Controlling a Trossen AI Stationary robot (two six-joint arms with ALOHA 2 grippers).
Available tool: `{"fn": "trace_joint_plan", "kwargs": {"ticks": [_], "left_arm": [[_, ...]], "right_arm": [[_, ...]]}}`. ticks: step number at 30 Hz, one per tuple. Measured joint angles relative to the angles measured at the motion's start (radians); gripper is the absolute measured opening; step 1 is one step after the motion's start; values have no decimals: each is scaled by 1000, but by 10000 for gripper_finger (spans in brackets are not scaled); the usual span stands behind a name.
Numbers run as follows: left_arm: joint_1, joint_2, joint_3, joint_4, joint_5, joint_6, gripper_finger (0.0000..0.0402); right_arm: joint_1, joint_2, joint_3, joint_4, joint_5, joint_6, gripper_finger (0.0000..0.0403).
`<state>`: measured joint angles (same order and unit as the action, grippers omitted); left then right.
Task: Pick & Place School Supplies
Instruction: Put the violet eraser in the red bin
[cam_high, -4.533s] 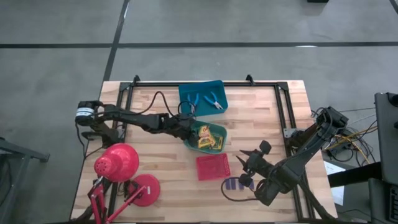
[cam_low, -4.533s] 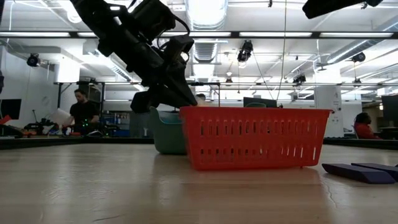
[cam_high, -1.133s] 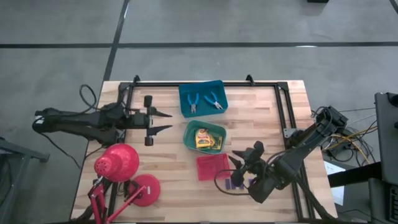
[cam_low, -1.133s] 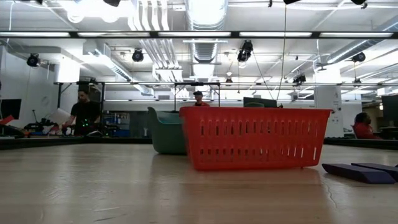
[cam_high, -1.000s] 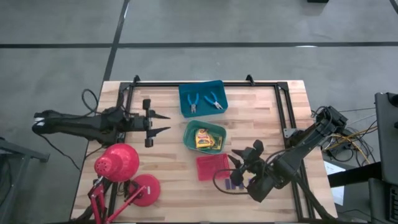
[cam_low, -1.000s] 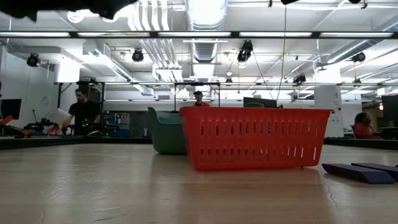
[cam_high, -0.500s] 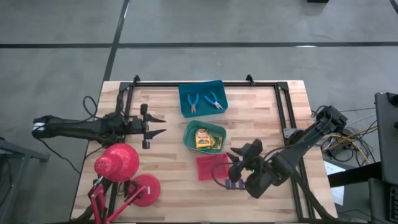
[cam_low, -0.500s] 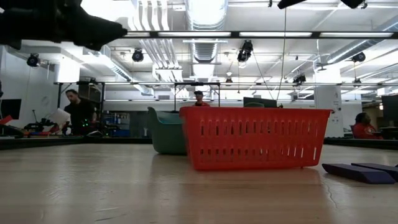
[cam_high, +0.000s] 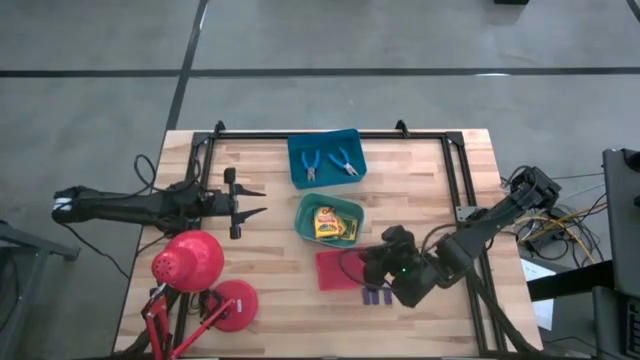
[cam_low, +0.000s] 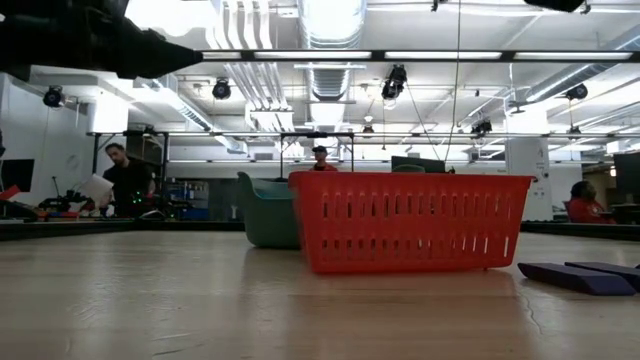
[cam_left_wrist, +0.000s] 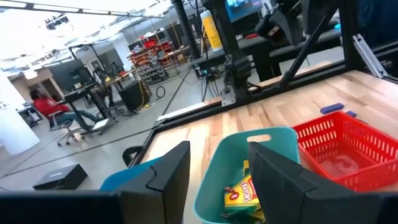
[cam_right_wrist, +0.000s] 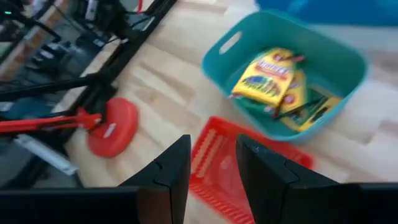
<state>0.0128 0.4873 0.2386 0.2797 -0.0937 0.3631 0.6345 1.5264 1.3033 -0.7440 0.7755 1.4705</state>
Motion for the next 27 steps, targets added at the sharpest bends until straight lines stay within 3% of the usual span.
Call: {"fn": "trace_joint_plan", "kwargs": {"ticks": [4, 16, 23, 27], "left_arm": [[0, 0, 0, -3, 0, 1, 168], [-1, 2, 0, -8, -1, 1, 168], [0, 2, 0, -9, -1, 1, 168], [0, 2, 0, -9, -1, 1, 168]], "right_arm": [[-4, -22, 41, 48, -17, 5, 124], [-4, -32, 233, 45, -18, -290, 101], [-29, -32, 255, 46, 1, -299, 85], [-29, -31, 250, 45, 2, -224, 77]]}}
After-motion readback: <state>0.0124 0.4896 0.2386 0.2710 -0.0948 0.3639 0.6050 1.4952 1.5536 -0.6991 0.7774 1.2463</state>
